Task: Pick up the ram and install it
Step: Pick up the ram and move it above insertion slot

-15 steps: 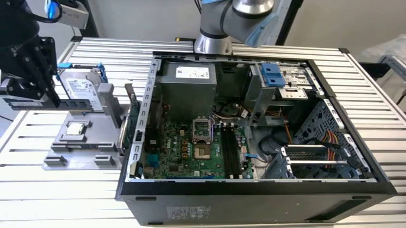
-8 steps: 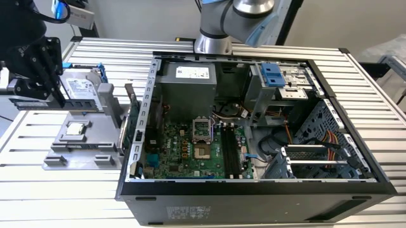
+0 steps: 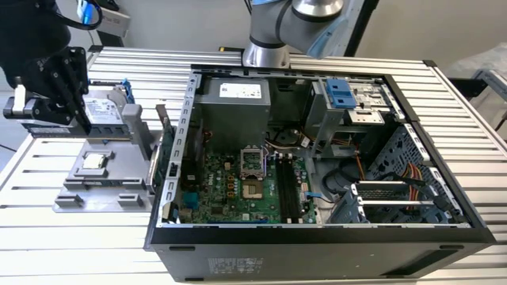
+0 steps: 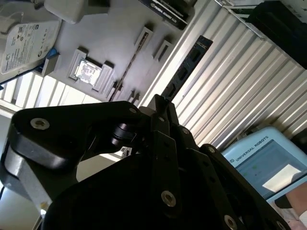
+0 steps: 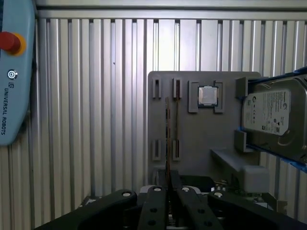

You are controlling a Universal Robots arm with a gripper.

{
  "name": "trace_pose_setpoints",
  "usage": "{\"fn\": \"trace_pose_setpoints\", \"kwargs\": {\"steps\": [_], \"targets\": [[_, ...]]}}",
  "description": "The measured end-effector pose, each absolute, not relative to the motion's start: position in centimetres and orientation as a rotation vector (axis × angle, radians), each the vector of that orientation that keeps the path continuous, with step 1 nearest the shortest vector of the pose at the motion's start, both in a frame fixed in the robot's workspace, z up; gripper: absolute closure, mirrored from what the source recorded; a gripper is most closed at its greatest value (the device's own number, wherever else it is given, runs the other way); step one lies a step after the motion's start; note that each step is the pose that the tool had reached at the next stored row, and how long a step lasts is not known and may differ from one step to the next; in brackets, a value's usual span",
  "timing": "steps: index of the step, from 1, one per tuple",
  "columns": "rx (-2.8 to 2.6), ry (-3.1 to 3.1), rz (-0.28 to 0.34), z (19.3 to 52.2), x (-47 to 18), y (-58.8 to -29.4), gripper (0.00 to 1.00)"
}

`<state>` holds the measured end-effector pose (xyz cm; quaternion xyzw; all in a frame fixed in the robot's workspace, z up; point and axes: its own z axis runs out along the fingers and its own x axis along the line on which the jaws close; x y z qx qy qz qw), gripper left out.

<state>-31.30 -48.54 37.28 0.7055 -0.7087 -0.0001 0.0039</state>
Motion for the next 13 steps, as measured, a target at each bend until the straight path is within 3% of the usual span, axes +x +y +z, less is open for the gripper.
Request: {"fn": "trace_pose_setpoints", "kwargs": {"steps": [13], "targets": [[2.211, -2.221, 0.000, 37.3, -28.9, -48.5, 1.00]]}}
